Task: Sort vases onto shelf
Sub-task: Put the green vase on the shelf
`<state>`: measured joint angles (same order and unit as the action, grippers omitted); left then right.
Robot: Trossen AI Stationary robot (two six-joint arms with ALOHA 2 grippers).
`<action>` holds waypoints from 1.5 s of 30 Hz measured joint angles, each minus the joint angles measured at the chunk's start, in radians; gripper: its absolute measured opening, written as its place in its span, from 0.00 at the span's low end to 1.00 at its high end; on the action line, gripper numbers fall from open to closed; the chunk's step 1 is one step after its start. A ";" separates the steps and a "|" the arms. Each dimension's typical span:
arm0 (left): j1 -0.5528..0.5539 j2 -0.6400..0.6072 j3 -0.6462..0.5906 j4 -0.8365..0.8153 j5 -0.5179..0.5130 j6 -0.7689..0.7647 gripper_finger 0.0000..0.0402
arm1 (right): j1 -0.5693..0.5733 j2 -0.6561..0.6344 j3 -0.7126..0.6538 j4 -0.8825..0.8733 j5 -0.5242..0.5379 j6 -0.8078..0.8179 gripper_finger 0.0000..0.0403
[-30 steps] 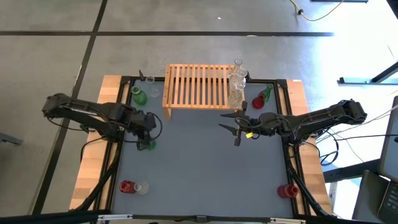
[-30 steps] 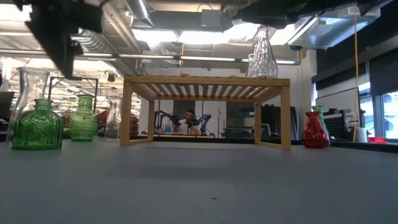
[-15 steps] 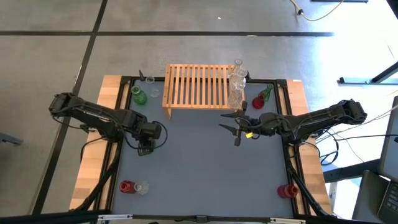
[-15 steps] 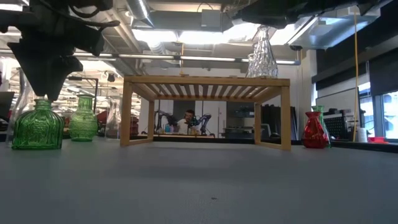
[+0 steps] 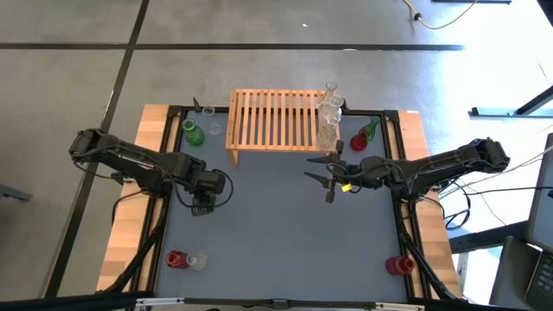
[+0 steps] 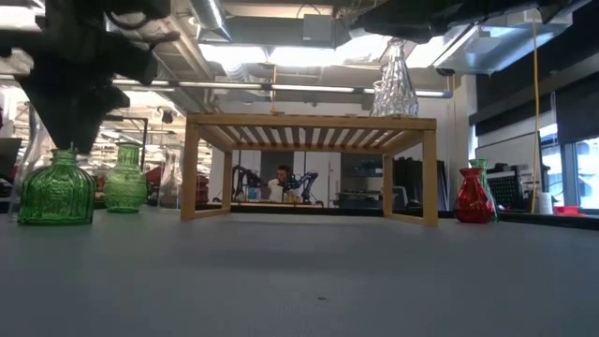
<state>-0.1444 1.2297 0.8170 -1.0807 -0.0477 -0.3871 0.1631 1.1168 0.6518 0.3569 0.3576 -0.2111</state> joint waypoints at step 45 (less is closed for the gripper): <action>0.001 0.062 0.083 0.011 0.051 0.060 0.29 | 0.000 0.000 0.000 0.006 -0.003 -0.003 0.42</action>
<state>-0.1432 1.2915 0.8997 -1.0695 0.0036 -0.3267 0.1631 1.1168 0.6518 0.3630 0.3550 -0.2142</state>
